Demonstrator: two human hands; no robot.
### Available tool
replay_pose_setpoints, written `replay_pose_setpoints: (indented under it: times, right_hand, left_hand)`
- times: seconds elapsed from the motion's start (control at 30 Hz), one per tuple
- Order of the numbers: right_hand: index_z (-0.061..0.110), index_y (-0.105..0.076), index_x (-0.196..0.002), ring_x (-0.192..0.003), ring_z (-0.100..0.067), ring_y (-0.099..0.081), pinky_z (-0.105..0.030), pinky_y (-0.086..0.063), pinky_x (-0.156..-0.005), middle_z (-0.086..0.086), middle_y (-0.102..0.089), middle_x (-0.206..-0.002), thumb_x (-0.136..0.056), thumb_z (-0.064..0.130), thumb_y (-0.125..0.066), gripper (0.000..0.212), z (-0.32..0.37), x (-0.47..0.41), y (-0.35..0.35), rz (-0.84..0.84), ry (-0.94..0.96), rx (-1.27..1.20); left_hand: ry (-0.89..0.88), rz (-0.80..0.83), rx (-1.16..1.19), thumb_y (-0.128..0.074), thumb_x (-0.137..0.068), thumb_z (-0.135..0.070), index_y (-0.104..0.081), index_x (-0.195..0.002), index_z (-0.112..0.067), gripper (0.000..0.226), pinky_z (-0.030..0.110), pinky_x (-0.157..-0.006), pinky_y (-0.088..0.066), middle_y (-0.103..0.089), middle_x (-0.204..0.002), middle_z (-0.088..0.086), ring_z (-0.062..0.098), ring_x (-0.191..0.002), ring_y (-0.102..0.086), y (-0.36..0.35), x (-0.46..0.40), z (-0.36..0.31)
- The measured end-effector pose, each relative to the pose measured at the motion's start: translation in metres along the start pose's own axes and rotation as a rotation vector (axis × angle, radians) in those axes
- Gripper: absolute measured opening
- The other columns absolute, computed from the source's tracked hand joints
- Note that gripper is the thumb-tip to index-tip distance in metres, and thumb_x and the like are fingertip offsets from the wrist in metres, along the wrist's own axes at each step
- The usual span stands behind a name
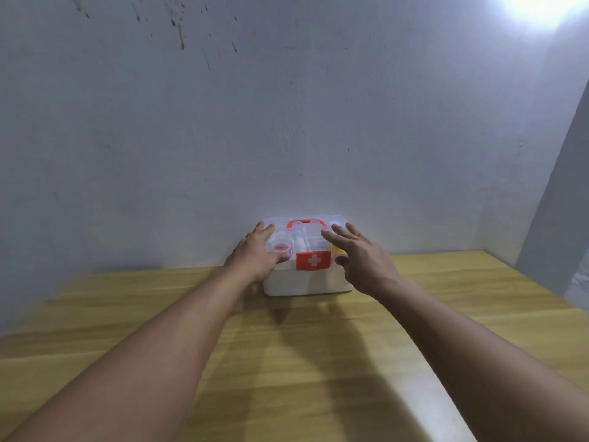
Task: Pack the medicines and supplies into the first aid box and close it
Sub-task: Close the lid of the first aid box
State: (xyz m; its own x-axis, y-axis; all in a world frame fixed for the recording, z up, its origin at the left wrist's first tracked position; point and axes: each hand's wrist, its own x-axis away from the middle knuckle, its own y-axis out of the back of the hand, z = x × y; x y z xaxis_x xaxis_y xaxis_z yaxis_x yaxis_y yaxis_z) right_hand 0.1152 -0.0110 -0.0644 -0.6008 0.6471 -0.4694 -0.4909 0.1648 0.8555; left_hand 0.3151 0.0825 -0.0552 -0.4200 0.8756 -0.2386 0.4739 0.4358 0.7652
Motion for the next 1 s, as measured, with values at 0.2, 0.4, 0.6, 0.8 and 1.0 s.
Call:
replay_pose_setpoints:
  times: [0.2, 0.4, 0.6, 0.8, 1.0]
  right_hand:
    - [0.036, -0.034, -0.146, -0.147, -0.013, -0.016, -0.037, -0.037, -0.109, 0.009, -0.029, -0.156, -0.094, 0.005, -0.056, 0.064, -0.003, -0.011, -0.006, -0.005, -0.01, -0.017]
    - [0.037, -0.034, -0.145, -0.147, -0.012, -0.017, -0.036, -0.039, -0.107, 0.011, -0.03, -0.156, -0.095, 0.007, -0.056, 0.063, -0.006, -0.013, -0.009, -0.014, -0.004, -0.006]
    - [0.035, -0.031, -0.147, -0.148, -0.013, -0.011, -0.038, -0.038, -0.109, 0.01, -0.025, -0.158, -0.095, 0.004, -0.053, 0.065, -0.002, -0.012, -0.007, 0.029, -0.016, -0.022]
    - [0.032, -0.019, -0.151, -0.149, -0.017, 0.001, -0.042, -0.038, -0.109, 0.007, -0.011, -0.162, -0.091, -0.007, -0.05, 0.078, -0.001, -0.007, -0.002, 0.129, 0.002, 0.014]
    - [0.029, 0.001, -0.152, -0.148, -0.028, 0.008, -0.058, -0.021, -0.115, -0.001, 0.01, -0.162, -0.085, -0.002, -0.062, 0.097, 0.002, -0.005, 0.001, 0.21, 0.034, 0.169]
  left_hand:
    - [0.014, 0.0, 0.025, -0.061, -0.09, -0.037, -0.02, -0.152, -0.026, 0.075, 0.04, -0.117, -0.024, -0.004, -0.163, -0.007, 0.022, -0.148, -0.021, -0.007, -0.008, 0.002]
    - [0.021, -0.003, 0.033, -0.058, -0.091, -0.037, -0.018, -0.152, -0.029, 0.073, 0.04, -0.118, -0.024, -0.001, -0.163, -0.01, 0.02, -0.148, -0.02, -0.011, -0.013, 0.007]
    - [0.032, -0.005, -0.002, -0.057, -0.091, -0.037, -0.017, -0.152, -0.028, 0.073, 0.04, -0.118, -0.023, 0.0, -0.163, -0.007, 0.02, -0.148, -0.019, -0.011, -0.015, 0.007]
    - [0.062, -0.008, -0.081, -0.055, -0.092, -0.04, -0.016, -0.151, -0.029, 0.072, 0.045, -0.117, -0.026, -0.005, -0.163, -0.001, 0.024, -0.148, -0.018, -0.012, -0.017, 0.003]
    - [0.108, -0.083, -0.272, -0.052, -0.093, -0.043, -0.024, -0.147, -0.027, 0.063, 0.048, -0.104, -0.036, -0.017, -0.158, 0.007, 0.029, -0.142, -0.024, -0.01, -0.008, -0.01]
